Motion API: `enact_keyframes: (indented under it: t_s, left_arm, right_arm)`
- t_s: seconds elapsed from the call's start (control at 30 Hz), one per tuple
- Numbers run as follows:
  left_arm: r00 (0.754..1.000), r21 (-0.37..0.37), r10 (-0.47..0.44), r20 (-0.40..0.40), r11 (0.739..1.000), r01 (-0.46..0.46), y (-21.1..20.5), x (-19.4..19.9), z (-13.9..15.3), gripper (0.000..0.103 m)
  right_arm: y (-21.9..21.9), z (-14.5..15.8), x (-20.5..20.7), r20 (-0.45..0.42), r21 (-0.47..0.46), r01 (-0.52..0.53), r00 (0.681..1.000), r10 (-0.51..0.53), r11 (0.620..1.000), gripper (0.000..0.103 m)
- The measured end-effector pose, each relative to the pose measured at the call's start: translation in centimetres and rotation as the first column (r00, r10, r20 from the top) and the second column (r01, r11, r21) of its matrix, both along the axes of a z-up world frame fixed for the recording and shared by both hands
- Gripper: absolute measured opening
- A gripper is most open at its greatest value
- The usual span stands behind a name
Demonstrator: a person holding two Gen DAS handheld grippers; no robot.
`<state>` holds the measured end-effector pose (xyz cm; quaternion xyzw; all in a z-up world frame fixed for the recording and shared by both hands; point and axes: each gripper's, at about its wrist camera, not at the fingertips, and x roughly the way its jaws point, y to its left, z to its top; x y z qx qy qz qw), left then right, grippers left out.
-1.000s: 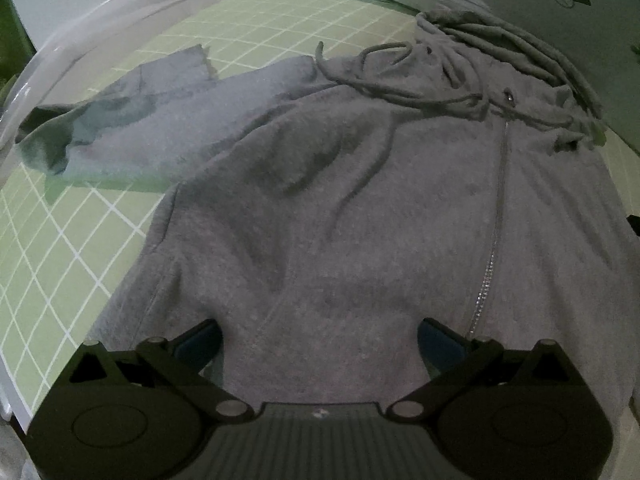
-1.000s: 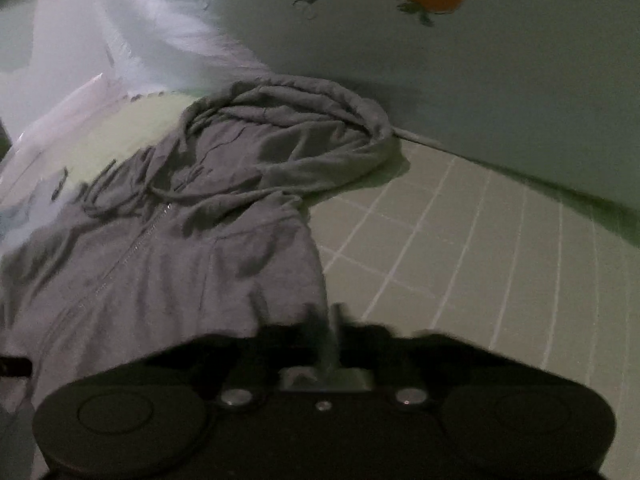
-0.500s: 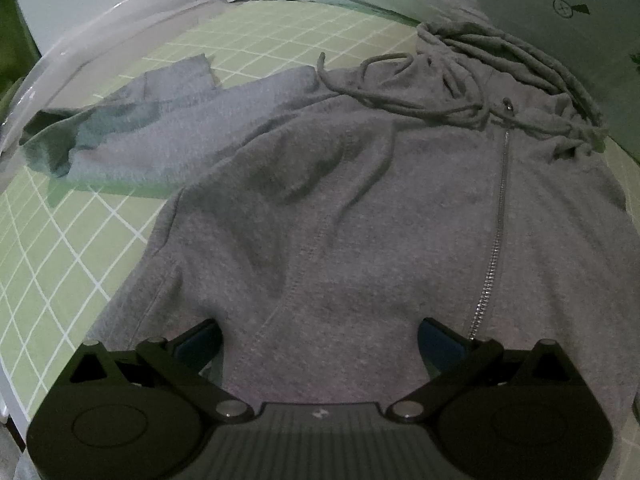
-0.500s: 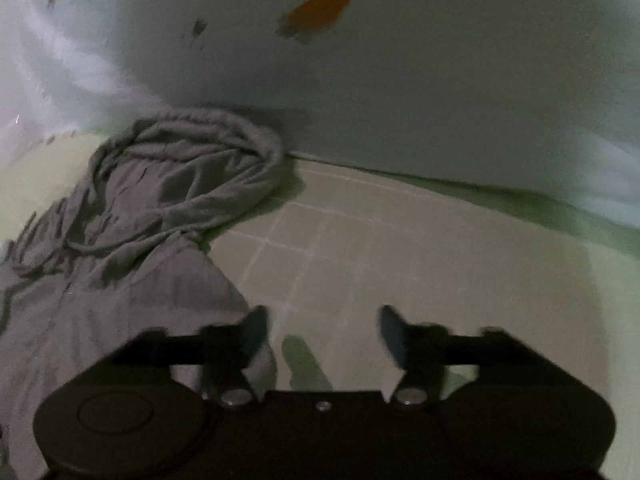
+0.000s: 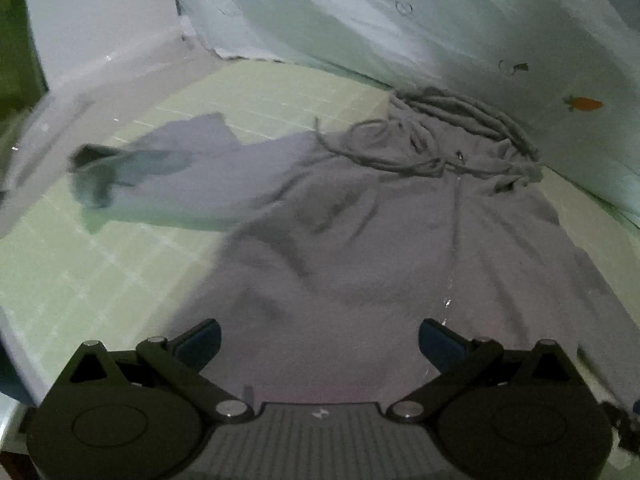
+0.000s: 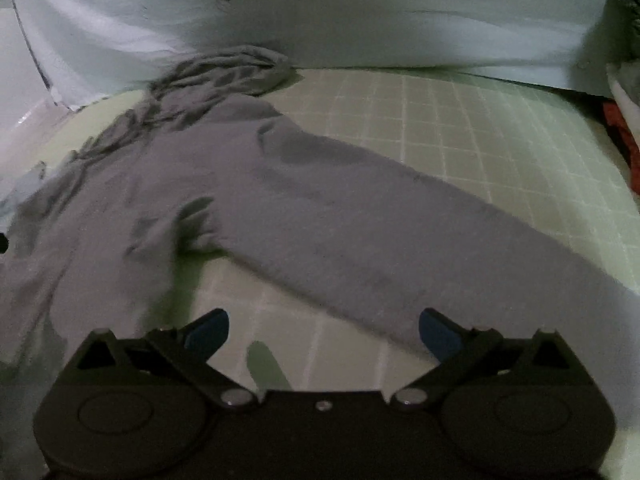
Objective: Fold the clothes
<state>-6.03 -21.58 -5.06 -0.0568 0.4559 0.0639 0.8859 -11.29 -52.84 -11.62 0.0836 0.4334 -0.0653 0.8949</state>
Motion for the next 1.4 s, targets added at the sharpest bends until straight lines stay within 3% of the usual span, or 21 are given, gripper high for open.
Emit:
enact_keyframes:
  t_s: [0.2,0.3,0.47,0.6,0.8,1.0,1.2,1.37,1.4]
  left_arm:
    - [0.999,0.061,0.045,-0.015,0.997,-0.044,5.0,-4.0,1.5,0.103]
    - [0.995,0.044,0.096,-0.021,0.994,-0.095,7.9,-4.8,1.7,0.103]
    - [0.994,0.04,0.106,-0.021,0.994,-0.105,12.7,-4.3,1.7,0.103]
    - [0.995,0.043,0.098,-0.027,0.994,-0.096,17.1,-2.7,1.3,0.103]
    - [0.993,0.044,0.116,-0.009,0.992,-0.116,25.3,1.7,1.1,0.103]
    - [0.994,0.035,0.106,-0.005,0.994,-0.106,32.6,7.6,0.6,0.103]
    - [1.0,0.069,-0.021,-0.021,0.997,0.023,34.4,12.8,0.1,0.103]
    - [0.994,-0.009,-0.096,-0.048,0.995,0.095,34.4,17.0,-1.6,0.1]
    - [0.992,-0.018,-0.115,-0.053,0.993,0.114,34.0,17.5,-1.8,0.095]
  right_arm:
    - [3.9,1.0,-1.0,0.032,0.037,-0.04,0.999,0.039,0.998,0.103]
    - [6.3,1.0,-1.1,0.02,0.027,-0.072,0.997,0.071,0.997,0.103]
    - [10.2,0.8,-0.8,0.007,0.016,-0.082,0.997,0.081,0.997,0.103]
    - [13.3,0.5,0.8,0.001,-0.009,-0.023,1.0,0.023,1.0,0.103]
    - [17.6,-0.7,3.6,-0.054,-0.101,0.108,0.992,-0.114,0.989,0.103]
    - [18.8,-1.5,4.4,-0.013,-0.116,0.333,0.942,-0.336,0.936,0.103]
    - [19.6,-1.7,4.2,0.013,-0.119,0.441,0.896,-0.443,0.889,0.103]
    - [19.8,-1.7,4.5,0.018,-0.12,0.496,0.867,-0.498,0.86,0.103]
    - [19.9,-1.7,4.6,0.019,-0.12,0.506,0.861,-0.507,0.854,0.103]
